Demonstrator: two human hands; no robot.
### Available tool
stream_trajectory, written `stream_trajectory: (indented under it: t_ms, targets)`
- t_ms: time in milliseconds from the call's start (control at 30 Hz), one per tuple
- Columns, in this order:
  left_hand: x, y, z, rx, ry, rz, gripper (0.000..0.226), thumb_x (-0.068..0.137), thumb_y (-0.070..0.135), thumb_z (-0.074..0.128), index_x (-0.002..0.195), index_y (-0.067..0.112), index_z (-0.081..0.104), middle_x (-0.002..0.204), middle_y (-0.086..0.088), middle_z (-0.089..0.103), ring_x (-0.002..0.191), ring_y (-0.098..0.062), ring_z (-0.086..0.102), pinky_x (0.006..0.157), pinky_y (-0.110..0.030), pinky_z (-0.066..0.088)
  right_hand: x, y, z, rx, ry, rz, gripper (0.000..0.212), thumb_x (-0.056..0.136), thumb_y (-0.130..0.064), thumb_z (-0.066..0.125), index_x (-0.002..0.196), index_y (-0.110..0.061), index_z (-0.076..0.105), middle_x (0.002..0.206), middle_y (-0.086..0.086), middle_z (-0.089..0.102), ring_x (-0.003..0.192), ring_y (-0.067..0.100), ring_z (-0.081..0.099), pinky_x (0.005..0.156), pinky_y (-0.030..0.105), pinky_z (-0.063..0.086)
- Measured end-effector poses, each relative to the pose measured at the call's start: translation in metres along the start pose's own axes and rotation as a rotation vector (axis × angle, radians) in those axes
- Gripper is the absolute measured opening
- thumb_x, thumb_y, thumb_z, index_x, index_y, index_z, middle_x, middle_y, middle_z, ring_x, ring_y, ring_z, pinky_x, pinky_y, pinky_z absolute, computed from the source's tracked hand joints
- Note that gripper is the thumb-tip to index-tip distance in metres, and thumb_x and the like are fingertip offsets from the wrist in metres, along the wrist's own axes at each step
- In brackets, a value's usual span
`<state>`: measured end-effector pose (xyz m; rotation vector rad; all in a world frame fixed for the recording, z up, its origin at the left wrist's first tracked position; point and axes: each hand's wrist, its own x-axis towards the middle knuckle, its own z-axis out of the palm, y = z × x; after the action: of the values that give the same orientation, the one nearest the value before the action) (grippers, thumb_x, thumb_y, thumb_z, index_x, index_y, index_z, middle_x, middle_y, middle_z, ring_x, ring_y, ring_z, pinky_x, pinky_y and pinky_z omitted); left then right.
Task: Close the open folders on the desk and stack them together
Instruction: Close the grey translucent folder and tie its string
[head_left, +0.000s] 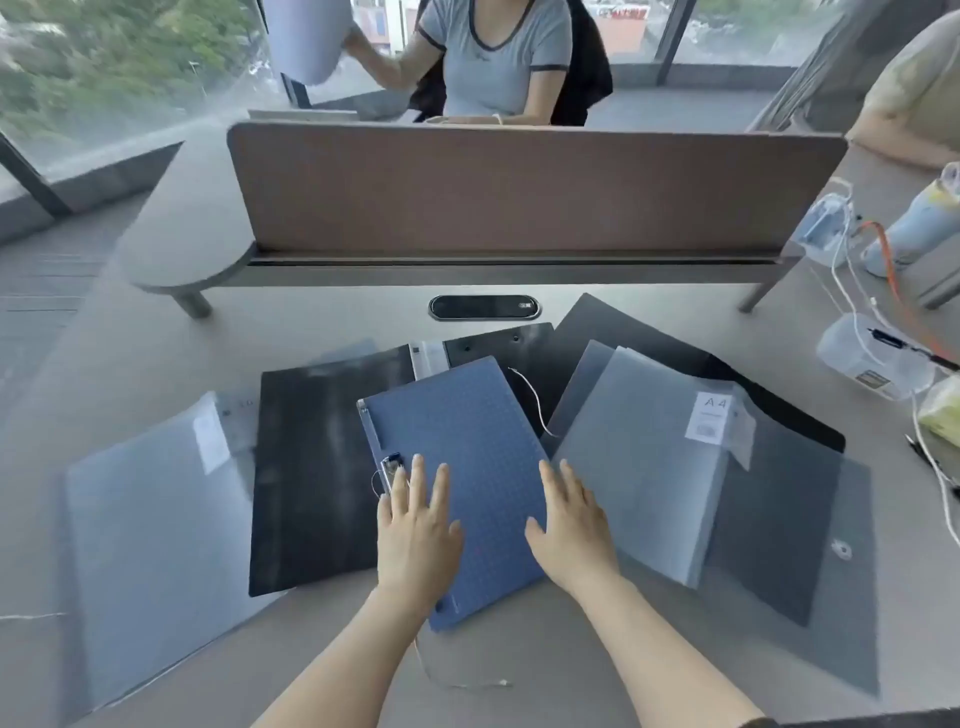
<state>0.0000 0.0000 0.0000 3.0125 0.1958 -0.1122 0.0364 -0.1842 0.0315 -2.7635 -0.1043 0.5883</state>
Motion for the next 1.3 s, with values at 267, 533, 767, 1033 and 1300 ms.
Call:
stream_trajectory:
  t_ms: [267, 533, 767, 1033, 1300]
  targets:
    - [0.000, -0.020, 0.018, 0.033, -0.097, 0.086, 0.071, 0.073, 0.038, 0.080, 0.135, 0.011, 0.058, 0.142, -0.019, 0.053, 0.130, -0.041, 0.051, 0.097, -0.055, 0.049, 0.004, 0.000, 0.019, 0.006, -0.056, 0.083, 0.072, 0.098, -0.033, 0.045, 0.157, -0.022, 0.005, 0.165, 0.009, 0.006, 0.150, 0.028, 0.014, 0.118, 0.040, 0.026]
    - [-0.002, -0.022, 0.022, 0.048, -0.096, 0.091, 0.068, 0.074, 0.037, 0.079, 0.134, 0.011, 0.060, 0.143, -0.019, 0.053, 0.132, -0.042, 0.049, 0.100, -0.057, 0.047, 0.002, 0.003, 0.025, 0.004, -0.048, 0.064, 0.069, 0.099, -0.031, 0.043, 0.157, -0.021, 0.006, 0.166, 0.006, 0.003, 0.150, 0.027, 0.013, 0.119, 0.040, 0.026]
    - [0.000, 0.004, 0.019, 0.002, -0.096, 0.047, 0.068, 0.079, 0.036, 0.075, 0.139, 0.010, 0.053, 0.149, -0.020, 0.044, 0.140, -0.042, 0.037, 0.111, -0.056, 0.032, 0.005, 0.013, 0.013, 0.141, -0.010, 0.023, 0.065, 0.100, -0.029, 0.043, 0.157, -0.021, 0.012, 0.165, 0.007, 0.008, 0.149, 0.026, 0.013, 0.118, 0.039, 0.026]
    - [0.019, 0.103, 0.004, -0.172, -0.143, 0.303, 0.070, 0.084, 0.040, 0.067, 0.145, 0.015, 0.044, 0.156, -0.015, 0.037, 0.142, -0.038, 0.037, 0.111, -0.051, 0.035, 0.018, 0.081, -0.048, 0.195, 0.204, -0.019, 0.053, 0.097, -0.020, 0.048, 0.148, -0.014, 0.037, 0.154, 0.007, 0.037, 0.138, 0.027, 0.035, 0.110, 0.037, 0.036]
    - [0.029, 0.197, -0.004, -0.195, -0.219, 0.396, 0.070, 0.097, 0.050, 0.043, 0.156, 0.027, 0.014, 0.166, -0.002, 0.004, 0.152, -0.024, 0.004, 0.121, -0.036, 0.007, 0.022, 0.165, -0.093, 0.164, 0.239, 0.030, 0.056, 0.099, -0.021, 0.045, 0.152, -0.021, 0.029, 0.162, 0.006, 0.020, 0.146, 0.027, 0.023, 0.111, 0.043, 0.037]
